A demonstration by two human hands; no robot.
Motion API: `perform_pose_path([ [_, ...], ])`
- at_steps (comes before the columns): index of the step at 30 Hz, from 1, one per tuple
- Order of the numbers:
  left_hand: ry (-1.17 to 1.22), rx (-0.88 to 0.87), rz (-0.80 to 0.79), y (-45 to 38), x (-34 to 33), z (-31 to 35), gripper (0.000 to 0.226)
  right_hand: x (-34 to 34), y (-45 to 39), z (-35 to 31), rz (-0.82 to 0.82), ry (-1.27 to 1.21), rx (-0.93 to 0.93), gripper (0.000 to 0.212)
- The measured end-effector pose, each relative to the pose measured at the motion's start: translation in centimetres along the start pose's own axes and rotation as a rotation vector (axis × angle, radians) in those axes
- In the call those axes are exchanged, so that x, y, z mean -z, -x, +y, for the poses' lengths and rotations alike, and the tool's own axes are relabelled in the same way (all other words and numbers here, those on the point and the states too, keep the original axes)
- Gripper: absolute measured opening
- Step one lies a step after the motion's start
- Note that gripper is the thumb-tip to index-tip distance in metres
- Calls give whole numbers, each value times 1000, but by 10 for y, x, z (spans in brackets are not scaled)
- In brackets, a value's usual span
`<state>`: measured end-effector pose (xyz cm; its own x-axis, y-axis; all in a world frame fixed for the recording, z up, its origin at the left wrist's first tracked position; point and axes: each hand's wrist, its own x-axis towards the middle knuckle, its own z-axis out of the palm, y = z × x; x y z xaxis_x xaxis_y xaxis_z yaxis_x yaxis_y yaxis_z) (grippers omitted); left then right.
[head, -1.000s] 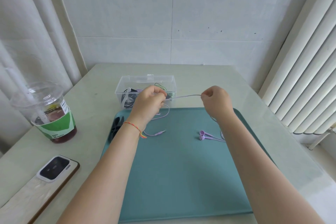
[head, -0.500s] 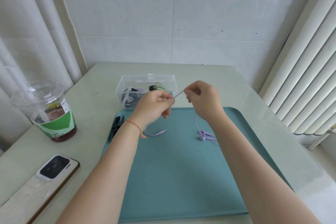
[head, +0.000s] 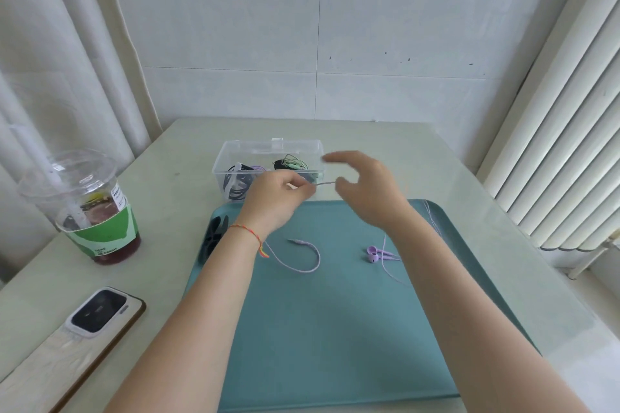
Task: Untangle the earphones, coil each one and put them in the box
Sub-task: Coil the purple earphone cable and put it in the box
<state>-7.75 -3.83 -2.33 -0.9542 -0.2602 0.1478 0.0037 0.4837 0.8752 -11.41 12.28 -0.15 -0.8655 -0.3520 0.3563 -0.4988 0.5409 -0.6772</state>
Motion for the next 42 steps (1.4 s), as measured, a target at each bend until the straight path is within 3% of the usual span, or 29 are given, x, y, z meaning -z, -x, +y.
perform_pose_path([
  [3, 93, 26, -100, 5, -2, 9, 17, -11, 5, -10, -163, -20, 18, 36],
  [7, 197, 159, -214, 6, 3, 11, 35, -4, 3, -6, -185, -26, -52, 13],
  [9, 303, 192, -263, 6, 6, 11, 37, 5, -1, 0, -115, -39, -85, 13],
  [14, 769, 252, -302, 1, 18, 8, 28, 15, -11, 29, 282, 26, -345, 15],
  [16, 742, 229, -272, 1, 18, 7, 26, 13, -8, 34, 220, 141, -380, 18],
  [18, 536, 177, -244, 4, 12, 7, 23, 11, -5, 24, 126, 157, -264, 30],
  [22, 326, 99, -306, 10, 0, 9, 25, -1, 3, -8, -89, -107, -30, 48],
  [27, 240, 123, -226, 11, -1, 13, 39, -6, 6, -12, 11, 95, 167, 55],
  [33, 409, 259, -260, 8, -3, 18, 38, -7, 8, -16, -206, -30, 8, 26],
  [39, 756, 280, -499, 8, 3, 17, 29, -4, -5, -2, 121, -69, -146, 24],
  [42, 894, 266, -602, 11, 0, 22, 27, -5, -2, -1, 127, -77, -176, 23],
])
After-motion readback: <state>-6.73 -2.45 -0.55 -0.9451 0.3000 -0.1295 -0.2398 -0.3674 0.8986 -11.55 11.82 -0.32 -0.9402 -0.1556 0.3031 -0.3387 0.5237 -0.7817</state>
